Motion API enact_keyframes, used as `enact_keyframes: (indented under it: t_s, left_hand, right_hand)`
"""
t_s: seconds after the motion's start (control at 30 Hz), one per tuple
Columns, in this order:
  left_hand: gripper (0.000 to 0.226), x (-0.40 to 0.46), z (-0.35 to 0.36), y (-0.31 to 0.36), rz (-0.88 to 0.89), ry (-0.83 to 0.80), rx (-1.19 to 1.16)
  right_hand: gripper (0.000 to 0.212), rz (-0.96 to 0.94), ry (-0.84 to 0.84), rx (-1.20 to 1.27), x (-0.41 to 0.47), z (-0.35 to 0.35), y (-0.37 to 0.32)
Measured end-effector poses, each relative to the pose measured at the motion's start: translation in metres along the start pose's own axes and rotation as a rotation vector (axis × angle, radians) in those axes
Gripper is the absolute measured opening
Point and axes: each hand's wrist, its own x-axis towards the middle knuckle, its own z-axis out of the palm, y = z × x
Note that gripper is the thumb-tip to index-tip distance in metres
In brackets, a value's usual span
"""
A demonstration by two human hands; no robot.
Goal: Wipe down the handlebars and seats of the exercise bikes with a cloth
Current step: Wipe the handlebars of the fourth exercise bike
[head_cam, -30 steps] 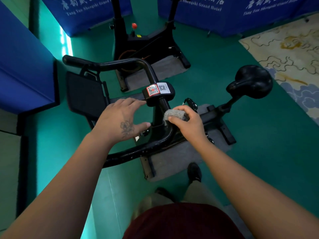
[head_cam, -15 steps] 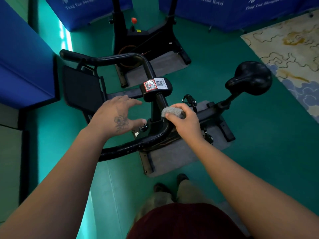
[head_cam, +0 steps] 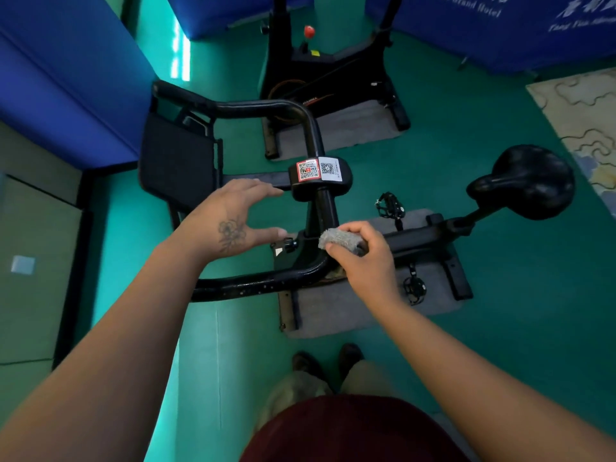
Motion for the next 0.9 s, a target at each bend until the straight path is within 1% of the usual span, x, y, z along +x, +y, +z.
enact_keyframes:
  t_s: [0.13, 0.23, 0.43, 0.57, 0.7, 0.9]
  left_hand:
    - [0.079, 0.002, 0.001, 0.0, -0.015, -0.002, -0.006]
    - [0.078, 0.002, 0.003, -0.002, -0.03, -0.005, 0.002]
    - [0.079, 0.001, 0.001, 0.0, -0.041, -0.002, -0.017]
    - [0.079, 0.001, 0.001, 0.003, -0.016, 0.007, -0.009]
    - [0.081, -0.001, 0.0, 0.002, -0.006, -0.002, -0.024]
    - [0.08, -0.002, 0.001, 0.001, 0.027, -0.013, 0.022]
  right_hand:
    - [0.021, -0.041, -0.017, -0.043, 0.03, -0.002, -0.01]
    - [0.022, -0.037, -0.036, -0.069, 0.043, -0.001, -0.014]
    - [0.022, -0.017, -0.047, -0.071, 0.018, -0.006, -0.007]
    - [0.022, -0.01, -0.062, 0.001, -0.006, -0.007, 0.004]
    - [0.022, -0.021, -0.064, -0.023, 0.004, -0.006, 0.001]
    - [0.022, -0.009, -0.006, -0.028, 0.027, 0.003, -0.012]
